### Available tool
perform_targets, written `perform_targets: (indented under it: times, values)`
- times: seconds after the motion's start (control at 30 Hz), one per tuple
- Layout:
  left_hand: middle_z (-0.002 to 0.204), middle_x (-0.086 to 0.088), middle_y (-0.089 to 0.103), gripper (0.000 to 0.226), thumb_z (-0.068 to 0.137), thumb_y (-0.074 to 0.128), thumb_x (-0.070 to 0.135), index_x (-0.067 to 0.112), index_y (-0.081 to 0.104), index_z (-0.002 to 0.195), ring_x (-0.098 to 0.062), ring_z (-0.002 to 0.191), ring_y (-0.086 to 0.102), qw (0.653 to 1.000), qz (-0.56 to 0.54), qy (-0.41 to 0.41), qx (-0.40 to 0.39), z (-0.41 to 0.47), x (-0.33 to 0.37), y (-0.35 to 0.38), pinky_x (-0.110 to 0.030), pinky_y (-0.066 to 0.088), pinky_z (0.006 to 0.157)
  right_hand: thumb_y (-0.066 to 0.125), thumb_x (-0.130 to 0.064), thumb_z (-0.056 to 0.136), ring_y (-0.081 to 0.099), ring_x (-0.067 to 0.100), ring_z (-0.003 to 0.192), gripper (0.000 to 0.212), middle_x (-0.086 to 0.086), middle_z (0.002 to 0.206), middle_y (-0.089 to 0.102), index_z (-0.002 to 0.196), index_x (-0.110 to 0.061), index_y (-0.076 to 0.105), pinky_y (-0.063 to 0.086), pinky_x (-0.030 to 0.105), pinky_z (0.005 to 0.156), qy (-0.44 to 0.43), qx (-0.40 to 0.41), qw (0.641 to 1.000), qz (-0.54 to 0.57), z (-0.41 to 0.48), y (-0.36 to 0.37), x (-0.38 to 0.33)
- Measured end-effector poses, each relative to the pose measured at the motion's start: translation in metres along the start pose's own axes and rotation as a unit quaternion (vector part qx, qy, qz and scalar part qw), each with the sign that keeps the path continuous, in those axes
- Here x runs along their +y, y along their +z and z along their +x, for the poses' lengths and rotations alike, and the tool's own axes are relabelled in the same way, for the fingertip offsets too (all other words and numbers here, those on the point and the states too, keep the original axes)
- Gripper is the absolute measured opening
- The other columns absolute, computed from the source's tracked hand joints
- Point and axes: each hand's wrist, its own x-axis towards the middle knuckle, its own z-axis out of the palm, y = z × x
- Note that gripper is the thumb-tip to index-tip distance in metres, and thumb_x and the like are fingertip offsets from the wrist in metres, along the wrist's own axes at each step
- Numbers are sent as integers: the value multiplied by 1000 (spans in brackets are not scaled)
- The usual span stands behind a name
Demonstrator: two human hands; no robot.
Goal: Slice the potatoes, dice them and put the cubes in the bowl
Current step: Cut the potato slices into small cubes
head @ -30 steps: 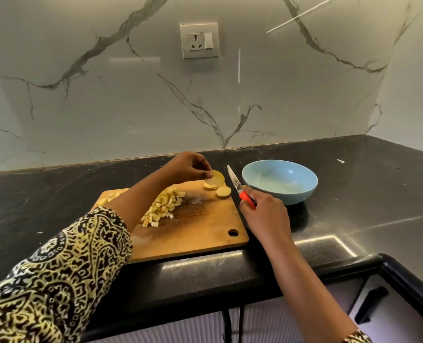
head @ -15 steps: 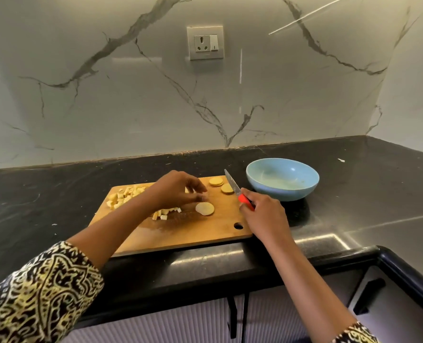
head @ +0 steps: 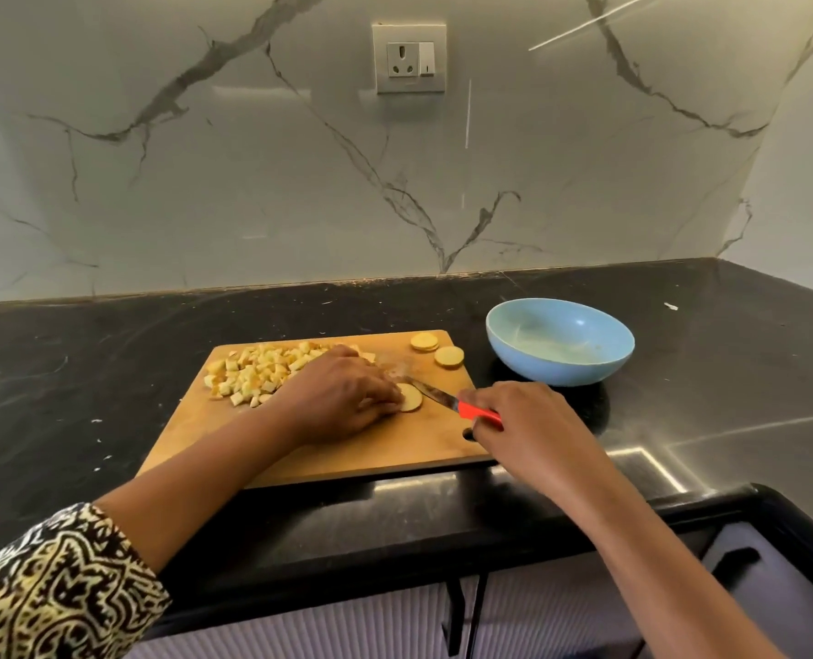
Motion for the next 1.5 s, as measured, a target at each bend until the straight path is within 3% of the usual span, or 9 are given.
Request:
perform_targets:
  times: [0.17,0.3,0.4,0.57,0.83,0.93,1.1,1.3,1.5]
  values:
    - [122,12,64,31,95,52,38,26,64,120,-3,112,58,999,-23,6,-22,-4,5,-3,-15,34,94,57,-23,93,48,-1,61,41,-21,73,43,133,-33,55,32,11,54,-28,3,1000,-12,7,-9,-2]
    - [132,16,56,48,93,35,55,30,55,129,-1,121,51,996,-18,1,-87,-7,-1,-3,-26,39,104,57,-24,93,45,1,60,39,-21,73,45,131,-33,57,30,13,51,-47,-15,998,-39,8,-16,-6]
    - [135,18,51,64,88,20,65,31,51,133,1,125,46,993,-7,8,-117,-9,-4,-2,-31,37,108,55,-22,92,44,2,62,40,-12,98,64,131,-31,58,30,11,53,-72,-22,995,-58,16,-19,-9]
    - [139,14,47,52,96,30,54,27,47,137,4,131,38,988,25,8,-150,-5,2,-5,-32,16,118,57,-18,91,51,5,71,40,-2,115,68,131,-25,59,45,19,66,-93,-76,989,-82,22,-24,-19]
    - [139,14,47,53,95,28,54,26,47,137,5,131,36,987,21,-1,-159,-6,4,-7,-33,14,119,57,-16,88,46,-18,56,32,-15,60,52,115,-28,70,35,2,53,-52,-125,986,-94,-6,-64,-7]
    - [139,14,47,53,96,29,56,26,48,136,4,131,37,989,1,-2,-150,-9,4,-6,-33,16,119,56,-18,85,45,-1,56,23,0,75,66,102,-23,73,33,12,51,-44,-134,983,-119,-10,-74,-8]
    - [143,15,43,68,89,16,66,29,43,139,2,134,34,989,-12,-9,-148,-15,2,-6,-32,8,119,60,-19,87,51,-13,56,33,-18,72,67,108,-43,69,37,7,50,-19,-93,994,-51,-10,-79,-10]
    - [139,14,48,69,87,13,64,30,43,139,1,131,40,992,0,-3,-130,-19,6,-9,-26,-4,113,58,-18,88,50,-10,55,37,-16,76,60,122,-34,65,38,9,52,-47,-43,997,-43,7,-44,-16]
    - [139,13,48,64,90,16,64,32,42,139,-1,132,39,990,7,-14,-142,-15,7,-10,-28,0,117,59,-20,89,45,0,62,40,-8,118,67,128,-30,61,31,8,53,-84,-53,993,-58,20,-19,-13]
